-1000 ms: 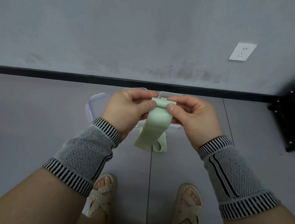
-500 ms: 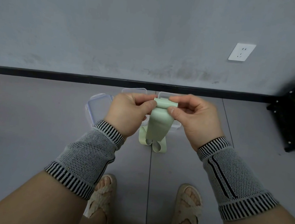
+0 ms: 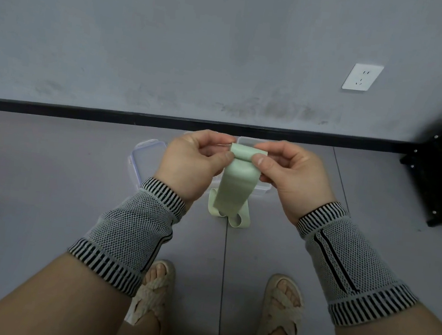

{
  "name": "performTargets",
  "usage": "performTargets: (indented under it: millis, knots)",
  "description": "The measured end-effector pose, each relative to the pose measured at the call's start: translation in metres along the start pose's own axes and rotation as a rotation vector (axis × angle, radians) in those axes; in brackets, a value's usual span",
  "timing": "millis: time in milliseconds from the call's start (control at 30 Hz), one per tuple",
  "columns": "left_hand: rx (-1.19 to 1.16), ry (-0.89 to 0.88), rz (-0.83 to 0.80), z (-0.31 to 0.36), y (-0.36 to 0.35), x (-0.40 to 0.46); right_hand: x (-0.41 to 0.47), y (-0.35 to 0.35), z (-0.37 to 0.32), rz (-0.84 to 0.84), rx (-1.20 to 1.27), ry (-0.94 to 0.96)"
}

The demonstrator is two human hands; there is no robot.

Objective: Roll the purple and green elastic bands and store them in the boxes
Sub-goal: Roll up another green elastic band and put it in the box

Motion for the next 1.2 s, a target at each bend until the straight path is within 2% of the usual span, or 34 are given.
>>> performTargets:
  millis: [167, 467, 733, 900, 1200]
  knots:
    - [0.051, 0.066, -0.054, -0.001, -0.003, 0.0, 0.0, 0.002, -0.002, 0.002, 0.005, 0.055]
    - [0.104, -0.066, -0.071, 0.006, 0.001, -0.003, -0.002, -0.003, -0.003, -0.072, -0.03, 0.063]
    - [0.306, -0.153, -0.131, 0.0, -0.003, -0.001, -0.001, -0.003, 0.0, -0.205, -0.42, 0.062]
    - [0.358, -0.153, -0.213, -0.003, -0.006, -0.002, -0.003, -0.002, -0.003, -0.179, -0.15, -0.027]
    - [0.493, -0.15, -0.281, -0.009, -0.008, -0.001, -0.002, -0.001, 0.003, -0.12, 0.022, -0.14]
Point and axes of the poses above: each hand's wrist, its own x-axis towards the middle knuckle, its own y-axis out of the back of the hand, z = x × y, the point moved 4 cm from there along x, towards the middle knuckle, and after that the axes turned 2 degrees about z, right-handed, at the moved point
